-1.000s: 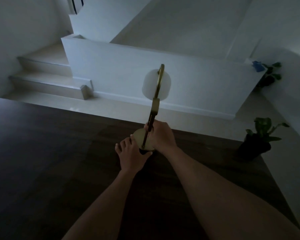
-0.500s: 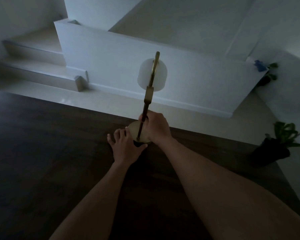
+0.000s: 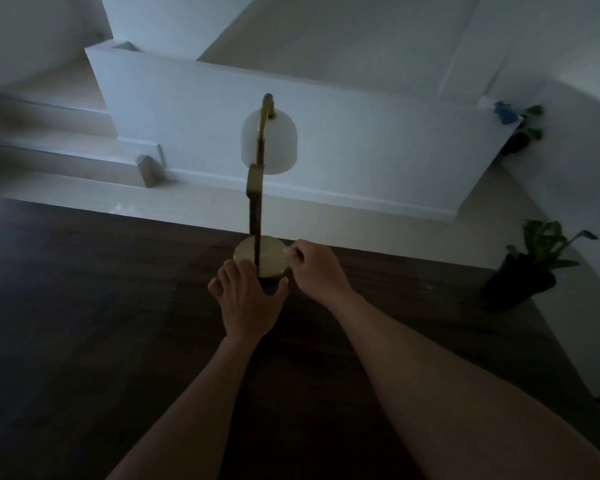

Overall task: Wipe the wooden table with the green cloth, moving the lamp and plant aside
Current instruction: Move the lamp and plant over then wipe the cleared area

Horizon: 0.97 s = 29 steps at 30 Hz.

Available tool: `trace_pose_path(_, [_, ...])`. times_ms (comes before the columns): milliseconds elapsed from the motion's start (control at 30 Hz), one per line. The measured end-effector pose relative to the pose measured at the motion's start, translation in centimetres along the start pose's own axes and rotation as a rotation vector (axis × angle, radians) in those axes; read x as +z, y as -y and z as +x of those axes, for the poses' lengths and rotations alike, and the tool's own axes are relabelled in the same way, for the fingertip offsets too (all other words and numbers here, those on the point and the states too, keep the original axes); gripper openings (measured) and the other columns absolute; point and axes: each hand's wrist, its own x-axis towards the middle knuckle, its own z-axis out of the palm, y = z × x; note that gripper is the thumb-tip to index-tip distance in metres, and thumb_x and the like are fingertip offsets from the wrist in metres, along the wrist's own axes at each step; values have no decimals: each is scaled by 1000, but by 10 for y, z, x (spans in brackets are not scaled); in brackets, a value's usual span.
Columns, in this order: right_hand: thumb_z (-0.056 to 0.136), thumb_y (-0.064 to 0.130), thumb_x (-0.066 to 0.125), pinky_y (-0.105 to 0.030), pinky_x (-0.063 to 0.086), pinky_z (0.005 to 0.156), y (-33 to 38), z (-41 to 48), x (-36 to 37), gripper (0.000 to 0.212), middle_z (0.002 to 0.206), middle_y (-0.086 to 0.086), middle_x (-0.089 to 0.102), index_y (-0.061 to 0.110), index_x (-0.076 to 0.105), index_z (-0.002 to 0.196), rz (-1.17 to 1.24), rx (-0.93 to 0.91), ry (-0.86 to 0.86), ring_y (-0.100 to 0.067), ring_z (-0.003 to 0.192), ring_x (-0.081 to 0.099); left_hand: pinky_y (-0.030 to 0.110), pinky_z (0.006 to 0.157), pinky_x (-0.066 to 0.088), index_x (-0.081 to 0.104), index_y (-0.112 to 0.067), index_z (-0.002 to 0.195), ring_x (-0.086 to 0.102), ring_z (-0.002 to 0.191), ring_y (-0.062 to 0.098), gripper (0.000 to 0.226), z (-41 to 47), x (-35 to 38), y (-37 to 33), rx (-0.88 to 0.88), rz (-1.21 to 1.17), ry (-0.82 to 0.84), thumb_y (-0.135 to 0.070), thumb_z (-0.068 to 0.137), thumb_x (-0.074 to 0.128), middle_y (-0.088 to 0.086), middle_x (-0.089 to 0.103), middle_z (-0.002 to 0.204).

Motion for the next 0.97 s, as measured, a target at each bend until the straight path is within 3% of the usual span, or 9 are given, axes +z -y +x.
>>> trace_pose_path(100, [99, 33, 45, -29, 45, 62, -51, -28, -31, 29, 70, 1, 59, 20, 57, 75, -73, 118, 26, -12, 63, 56, 37, 88, 38, 47, -25, 80, 53, 83, 14, 19, -21, 0, -41, 83, -124, 49, -37, 87, 61, -7, 52, 83])
trace_pose_path(200, [96, 32, 48, -29, 47, 64, -104, -62, -70, 30, 66, 0, 58, 20, 56, 69, -103, 262, -3, -14, 61, 55, 38, 85, 46, 48, -26, 71, 51, 65, 8, 21, -32, 15, -89, 190, -162, 201, -27, 90, 57, -9, 51, 67])
trace_pose_path(300, [95, 32, 50, -29, 47, 62, -152, -93, -115, 31, 64, 0, 57, 19, 55, 67, -130, 345, -50, -14, 59, 54, 38, 81, 49, 49, -25, 71, 52, 60, 8, 22, -46, 36, -147, 287, -181, 354, -26, 90, 58, -6, 53, 65])
trace_pose_path(400, [93, 31, 50, -29, 35, 53, -193, -119, -159, 38, 56, 1, 50, 20, 48, 57, -147, 375, -121, -14, 53, 47, 38, 83, 50, 50, -24, 73, 53, 61, 8, 20, -61, 61, -209, 335, -211, 424, -27, 90, 59, -6, 54, 66])
trace_pose_path(534, [93, 32, 51, -31, 33, 53, -254, -149, -207, 41, 57, -1, 47, 18, 43, 56, -107, 459, -219, -17, 56, 49, 41, 89, 48, 54, -27, 87, 58, 75, 8, 9, -85, 102, -272, 361, -254, 499, -32, 87, 61, -10, 59, 79])
trace_pose_path(634, [94, 40, 52, -30, 37, 59, -307, -162, -234, 33, 67, 2, 54, 19, 51, 69, -106, 517, -293, -19, 67, 55, 41, 99, 39, 54, -25, 115, 55, 105, 15, 32, -102, 126, -311, 346, -250, 502, -37, 86, 63, -6, 60, 108])
trace_pose_path(734, [90, 45, 58, -31, 43, 71, -340, -157, -248, 27, 87, 2, 59, 20, 54, 97, 11, 533, -331, -18, 81, 57, 45, 106, 32, 46, -18, 134, 45, 124, 21, 57, -106, 152, -334, 312, -166, 504, -45, 86, 62, 2, 52, 132])
trace_pose_path(867, [81, 50, 69, -38, 48, 88, -362, -139, -252, 70, 122, -5, 54, 17, 40, 137, 168, 504, -305, -23, 105, 56, 46, 109, 27, 36, -17, 145, 36, 133, 24, 71, -104, 173, -352, 292, -97, 501, -50, 86, 60, 5, 43, 144])
trace_pose_path(967, [77, 51, 73, -46, 46, 98, -367, -127, -254, 85, 135, -7, 50, 16, 33, 144, 214, 448, -271, -27, 119, 51, 44, 106, 28, 34, -19, 146, 36, 132, 24, 75, -102, 185, -360, 290, -72, 481, -50, 84, 62, 5, 43, 142])
